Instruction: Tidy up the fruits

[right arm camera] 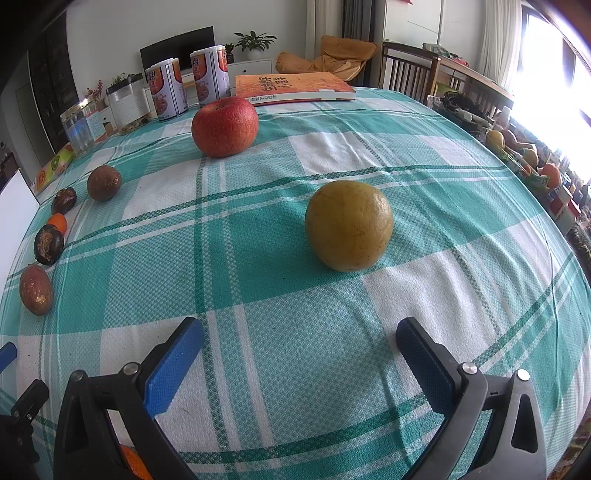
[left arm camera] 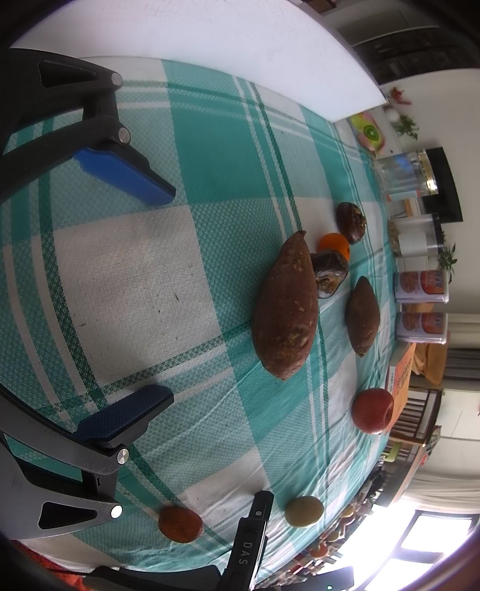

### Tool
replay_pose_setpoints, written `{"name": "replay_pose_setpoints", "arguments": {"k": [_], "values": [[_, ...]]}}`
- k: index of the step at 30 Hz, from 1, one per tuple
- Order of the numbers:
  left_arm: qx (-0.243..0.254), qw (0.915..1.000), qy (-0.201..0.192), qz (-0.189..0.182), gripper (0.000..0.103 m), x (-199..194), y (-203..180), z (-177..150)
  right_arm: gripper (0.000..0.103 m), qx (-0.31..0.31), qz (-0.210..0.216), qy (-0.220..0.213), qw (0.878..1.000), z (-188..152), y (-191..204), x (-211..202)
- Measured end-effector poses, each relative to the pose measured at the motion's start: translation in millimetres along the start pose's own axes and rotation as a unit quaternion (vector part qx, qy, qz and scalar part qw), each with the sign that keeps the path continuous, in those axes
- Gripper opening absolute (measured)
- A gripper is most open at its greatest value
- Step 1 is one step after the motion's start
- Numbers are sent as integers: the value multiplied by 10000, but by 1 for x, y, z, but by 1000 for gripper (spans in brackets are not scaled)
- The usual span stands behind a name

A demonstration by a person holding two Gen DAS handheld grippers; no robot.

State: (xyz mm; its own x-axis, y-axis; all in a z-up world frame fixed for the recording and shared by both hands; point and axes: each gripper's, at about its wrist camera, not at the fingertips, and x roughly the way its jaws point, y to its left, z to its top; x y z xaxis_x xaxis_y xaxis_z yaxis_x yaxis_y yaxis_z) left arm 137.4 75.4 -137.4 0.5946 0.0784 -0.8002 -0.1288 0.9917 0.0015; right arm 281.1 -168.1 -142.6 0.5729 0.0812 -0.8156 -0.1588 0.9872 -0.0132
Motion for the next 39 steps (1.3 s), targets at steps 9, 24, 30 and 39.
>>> {"name": "replay_pose_setpoints", "arguments": {"k": [9,24,30,39], "values": [[-4,10000,0,-2,100,0,0,0,103,-1,0,1,10000,0,0,0],[-7,10000,2,-4,100,-1,2,0,103,-1,0,1,10000,0,0,0],[-10,10000,2,-5,99,0,0,0,103,-1,0,1,10000,0,0,0],[-49,10000,-12,-74,99,-1,3,0,103,-2,1,2,10000,0,0,0]]}}
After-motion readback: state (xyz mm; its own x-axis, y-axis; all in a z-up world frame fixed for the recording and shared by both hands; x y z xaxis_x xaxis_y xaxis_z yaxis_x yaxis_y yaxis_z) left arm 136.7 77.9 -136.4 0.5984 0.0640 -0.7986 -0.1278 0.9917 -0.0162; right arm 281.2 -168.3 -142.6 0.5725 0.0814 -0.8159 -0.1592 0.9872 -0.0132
